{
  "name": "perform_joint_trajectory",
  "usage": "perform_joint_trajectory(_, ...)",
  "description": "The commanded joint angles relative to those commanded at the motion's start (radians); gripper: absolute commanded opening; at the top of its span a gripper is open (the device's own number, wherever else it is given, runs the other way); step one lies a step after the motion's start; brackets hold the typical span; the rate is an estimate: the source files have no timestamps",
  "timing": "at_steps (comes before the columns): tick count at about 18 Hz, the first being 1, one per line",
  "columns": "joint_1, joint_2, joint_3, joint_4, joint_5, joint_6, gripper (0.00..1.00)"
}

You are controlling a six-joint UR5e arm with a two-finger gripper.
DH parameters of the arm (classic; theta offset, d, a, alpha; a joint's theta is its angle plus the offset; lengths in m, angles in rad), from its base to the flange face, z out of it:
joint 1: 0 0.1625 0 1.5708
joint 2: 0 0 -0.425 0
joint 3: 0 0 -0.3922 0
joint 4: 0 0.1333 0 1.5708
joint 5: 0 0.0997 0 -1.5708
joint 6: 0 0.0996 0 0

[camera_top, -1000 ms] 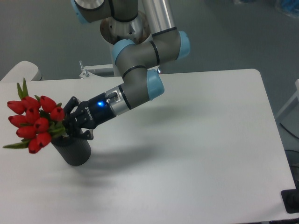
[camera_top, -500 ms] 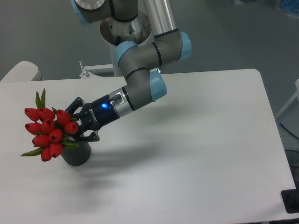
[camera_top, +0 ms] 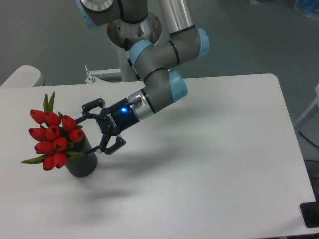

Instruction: Insert the flowers into the vase

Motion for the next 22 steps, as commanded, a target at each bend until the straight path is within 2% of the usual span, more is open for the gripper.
perform_joint_trajectory(3,0.031,-0.002,0.020,0.000,-0.002,-0.008,1.00)
perform_joint_trajectory(6,0.052,-0.024,0.086,0.000,0.000,-0.063,1.00)
perform_joint_trajectory(13,0.163,-0.139,0.238,0.000,0.086,-0.091,1.00)
perform_joint_trajectory(17,0.190,-0.172,0.316,-0.005,0.217,-0.120,1.00)
perform_joint_trajectory(19,0.190,-0.184,0.377,-0.011,0.322,-0.147,1.00)
perform_joint_trajectory(22,0.187,-0.192,0.432,-0.012,0.500,-0.183,1.00)
